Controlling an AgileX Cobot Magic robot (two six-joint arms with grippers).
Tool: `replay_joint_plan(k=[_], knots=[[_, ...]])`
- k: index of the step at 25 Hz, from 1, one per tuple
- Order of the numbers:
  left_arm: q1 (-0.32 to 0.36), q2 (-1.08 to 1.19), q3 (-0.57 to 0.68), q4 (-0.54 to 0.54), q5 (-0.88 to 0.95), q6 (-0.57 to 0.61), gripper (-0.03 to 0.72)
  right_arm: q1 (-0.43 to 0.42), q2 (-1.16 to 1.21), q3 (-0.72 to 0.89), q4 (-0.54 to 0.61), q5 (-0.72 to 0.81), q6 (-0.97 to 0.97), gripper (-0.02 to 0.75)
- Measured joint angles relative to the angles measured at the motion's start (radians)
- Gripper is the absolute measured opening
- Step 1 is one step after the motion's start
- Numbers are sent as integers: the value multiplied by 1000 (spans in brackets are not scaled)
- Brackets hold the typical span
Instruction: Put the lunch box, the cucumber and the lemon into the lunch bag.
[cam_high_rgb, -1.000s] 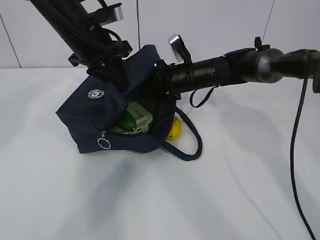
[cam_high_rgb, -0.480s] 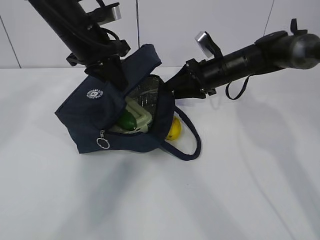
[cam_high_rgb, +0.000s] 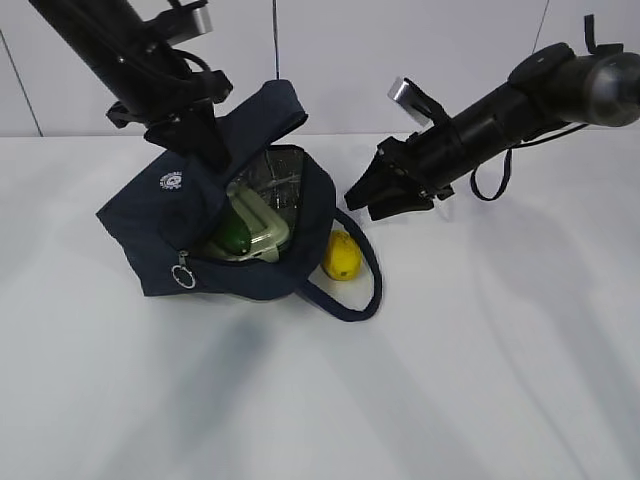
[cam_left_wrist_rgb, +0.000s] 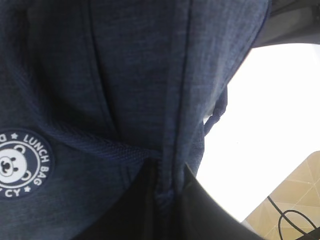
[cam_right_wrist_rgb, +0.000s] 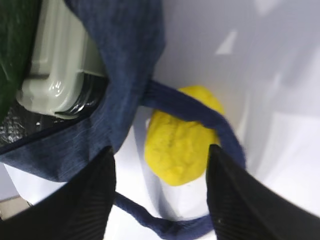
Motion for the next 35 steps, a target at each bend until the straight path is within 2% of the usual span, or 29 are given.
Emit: replay_joint_plan(k=[5, 13, 20, 35], knots=[[0, 0, 0, 0, 0, 0, 15, 20, 0, 0, -62, 1, 35, 430], [0, 0, 0, 0, 0, 0, 15, 122, 0, 0, -192, 6, 90, 417], [0, 0, 0, 0, 0, 0, 15, 135, 0, 0, -288, 9, 135, 407], [2, 0, 0, 0, 0, 0, 15, 137, 0, 0, -288, -31, 195, 404]])
